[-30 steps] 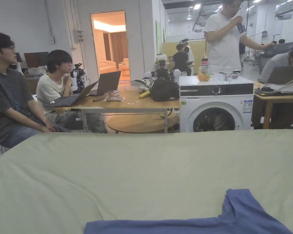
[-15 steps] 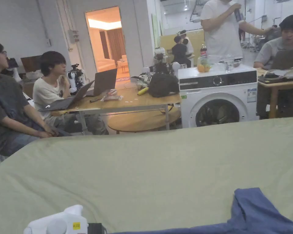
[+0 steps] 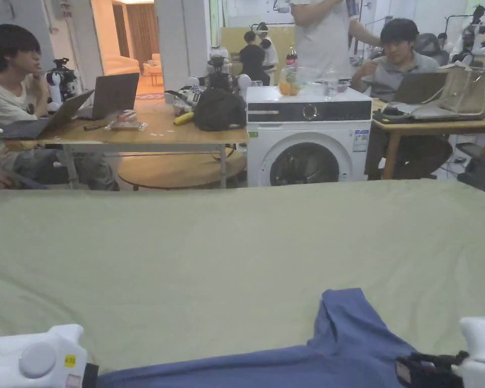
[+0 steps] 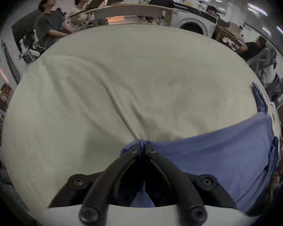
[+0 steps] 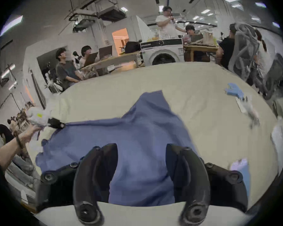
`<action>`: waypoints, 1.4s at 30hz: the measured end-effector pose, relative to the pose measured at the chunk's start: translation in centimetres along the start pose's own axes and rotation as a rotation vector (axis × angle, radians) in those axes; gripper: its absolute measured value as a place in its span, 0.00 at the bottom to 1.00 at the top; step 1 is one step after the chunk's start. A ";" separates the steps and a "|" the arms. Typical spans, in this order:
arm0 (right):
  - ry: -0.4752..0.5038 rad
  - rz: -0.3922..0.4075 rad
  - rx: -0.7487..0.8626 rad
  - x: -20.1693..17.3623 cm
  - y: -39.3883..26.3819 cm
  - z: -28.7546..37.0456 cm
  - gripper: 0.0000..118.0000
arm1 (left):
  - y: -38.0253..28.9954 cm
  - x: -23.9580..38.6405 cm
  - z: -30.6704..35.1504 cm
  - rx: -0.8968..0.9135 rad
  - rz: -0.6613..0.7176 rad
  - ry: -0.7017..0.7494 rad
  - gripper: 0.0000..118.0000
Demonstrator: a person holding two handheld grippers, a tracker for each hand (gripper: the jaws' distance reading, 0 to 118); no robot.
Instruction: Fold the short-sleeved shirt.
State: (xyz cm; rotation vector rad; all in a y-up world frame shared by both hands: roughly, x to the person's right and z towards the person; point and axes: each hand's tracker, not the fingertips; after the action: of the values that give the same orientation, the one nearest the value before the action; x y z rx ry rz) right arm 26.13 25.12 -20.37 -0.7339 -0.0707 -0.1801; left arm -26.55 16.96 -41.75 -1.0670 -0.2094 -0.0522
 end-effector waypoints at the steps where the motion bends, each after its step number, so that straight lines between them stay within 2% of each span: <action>1: -0.025 0.007 -0.031 0.7 1.3 -1.9 0.51 | 0.0 -0.1 -0.1 -0.004 0.008 -0.003 0.00; 4: -0.108 0.049 -0.176 2.6 3.9 -8.5 0.51 | -0.2 0.2 0.0 -0.002 0.010 0.001 0.00; 7: -0.147 0.036 -0.316 3.6 3.8 -13.2 0.49 | -0.3 0.5 0.4 -0.006 -0.010 0.000 0.00; 8: -0.142 0.029 -0.367 3.7 3.3 -14.2 0.42 | -0.3 0.3 0.5 -0.009 0.005 -0.012 0.00; 9: -0.146 0.025 -0.355 3.5 2.8 -14.3 0.30 | -0.4 0.2 0.5 -0.011 0.017 -0.019 0.00; 11: -0.145 0.046 -0.296 2.6 2.8 -13.0 0.24 | -0.3 0.2 0.7 -0.013 0.026 -0.028 0.00; 13: -0.124 0.063 -0.287 2.5 2.8 -13.0 0.05 | -0.6 0.4 0.9 -0.007 0.045 -0.028 0.00; 16: -0.114 0.000 -0.193 2.3 3.2 -9.7 0.03 | -1.3 -0.1 3.8 0.102 0.025 -0.040 0.00; 17: -0.074 -0.005 -0.149 2.1 3.3 -7.0 0.03 | -2.7 -0.6 6.8 0.218 0.015 -0.089 0.00; 19: -0.057 0.029 -0.046 1.8 2.8 -2.1 0.03 | -4.8 -1.5 11.3 0.302 0.008 -0.144 0.00; 21: -0.027 0.013 0.001 1.8 1.4 2.2 0.03 | -7.2 -2.4 15.0 0.333 0.022 -0.205 0.00; 24: -0.076 0.055 0.046 0.7 -3.0 8.3 0.03 | -11.7 -3.5 18.4 0.335 0.011 -0.199 0.00; 29: -0.070 0.011 0.018 0.2 -10.8 13.1 0.03 | -18.8 -4.1 19.7 0.280 -0.001 -0.247 0.00; 34: -0.097 -0.002 -0.054 0.1 -15.8 12.4 0.03 | -22.8 -4.6 17.0 0.216 0.018 -0.252 0.00; 36: -0.112 -0.010 -0.065 0.1 -16.9 11.8 0.03 | -23.9 -4.4 16.3 0.272 0.011 -0.298 0.00; 37: -0.115 -0.012 -0.064 0.1 -17.4 11.7 0.04 | -24.3 -4.3 16.2 0.274 0.000 -0.260 0.01; 38: -0.119 -0.015 -0.062 0.2 -17.4 11.6 0.08 | -24.4 -4.3 16.2 0.274 0.020 -0.231 0.12; 39: -0.128 -0.009 -0.058 0.2 -17.5 11.9 0.21 | -24.5 -4.5 16.7 0.288 0.038 -0.250 0.28; 40: -0.142 0.003 -0.047 0.0 -17.4 12.3 0.45 | -24.5 -4.5 17.5 0.332 0.063 -0.270 0.53; 41: -0.138 0.001 -0.044 -0.1 -17.0 12.7 0.57 | -24.3 -4.4 18.2 0.375 0.082 -0.268 0.60; 42: -0.110 0.004 -0.015 -0.1 -16.4 13.2 0.58 | -23.8 -4.0 19.3 0.424 0.081 -0.267 0.60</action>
State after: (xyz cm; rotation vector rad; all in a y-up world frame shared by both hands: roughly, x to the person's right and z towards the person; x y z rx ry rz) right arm 22.96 22.07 0.26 -0.7587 -0.1726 -0.1362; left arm -36.73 22.09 -12.96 -0.6558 -0.3993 0.2016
